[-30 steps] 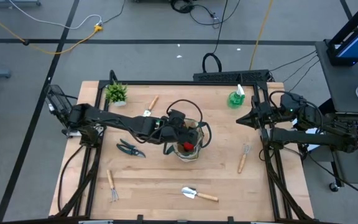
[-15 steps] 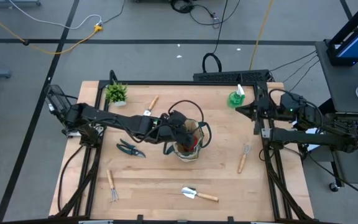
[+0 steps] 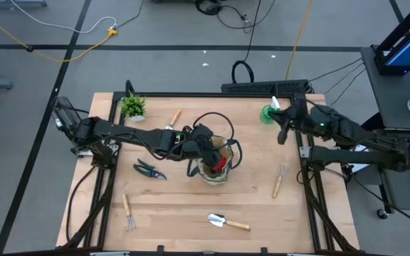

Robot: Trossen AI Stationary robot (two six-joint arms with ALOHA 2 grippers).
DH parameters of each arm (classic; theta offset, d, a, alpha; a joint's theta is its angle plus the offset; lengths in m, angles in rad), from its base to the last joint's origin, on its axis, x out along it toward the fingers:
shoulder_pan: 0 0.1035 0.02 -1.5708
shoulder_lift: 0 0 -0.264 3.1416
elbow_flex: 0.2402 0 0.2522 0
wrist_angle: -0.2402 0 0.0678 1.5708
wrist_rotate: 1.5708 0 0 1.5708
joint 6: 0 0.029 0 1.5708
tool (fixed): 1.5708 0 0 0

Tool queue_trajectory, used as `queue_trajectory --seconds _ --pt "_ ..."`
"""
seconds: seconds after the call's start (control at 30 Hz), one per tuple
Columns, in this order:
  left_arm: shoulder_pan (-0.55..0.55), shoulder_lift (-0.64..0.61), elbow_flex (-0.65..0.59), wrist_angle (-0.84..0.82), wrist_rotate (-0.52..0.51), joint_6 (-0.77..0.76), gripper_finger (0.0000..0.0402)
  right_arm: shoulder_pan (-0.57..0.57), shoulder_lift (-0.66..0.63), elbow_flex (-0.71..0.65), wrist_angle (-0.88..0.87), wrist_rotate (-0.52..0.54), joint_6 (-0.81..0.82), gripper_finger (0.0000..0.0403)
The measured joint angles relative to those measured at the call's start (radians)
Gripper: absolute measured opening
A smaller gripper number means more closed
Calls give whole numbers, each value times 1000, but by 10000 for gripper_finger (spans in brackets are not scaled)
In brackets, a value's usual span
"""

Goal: Pick & Place Garden tools in Gardening bag
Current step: Put the green spray bottle into the light brown gardening bag

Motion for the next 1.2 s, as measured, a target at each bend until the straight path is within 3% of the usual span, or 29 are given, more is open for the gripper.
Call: queue_trajectory --seconds 0.3,0.43,0.57,0.9,1.2 --pt "55 -64 -7 11 77 182 308 -27 131 -1 -1 177 3 126" --pt "80 -140 -55 32 80 263 308 -84 162 -1 6 187 47 163" --pt "107 -252 -175 117 98 321 308 -155 192 -1 8 229 108 190" --pt "146 -570 -606 450 216 365 308 -328 302 -1 10 231 223 220" --pt "146 -805 -806 539 217 367 308 -419 412 -1 6 211 252 226"
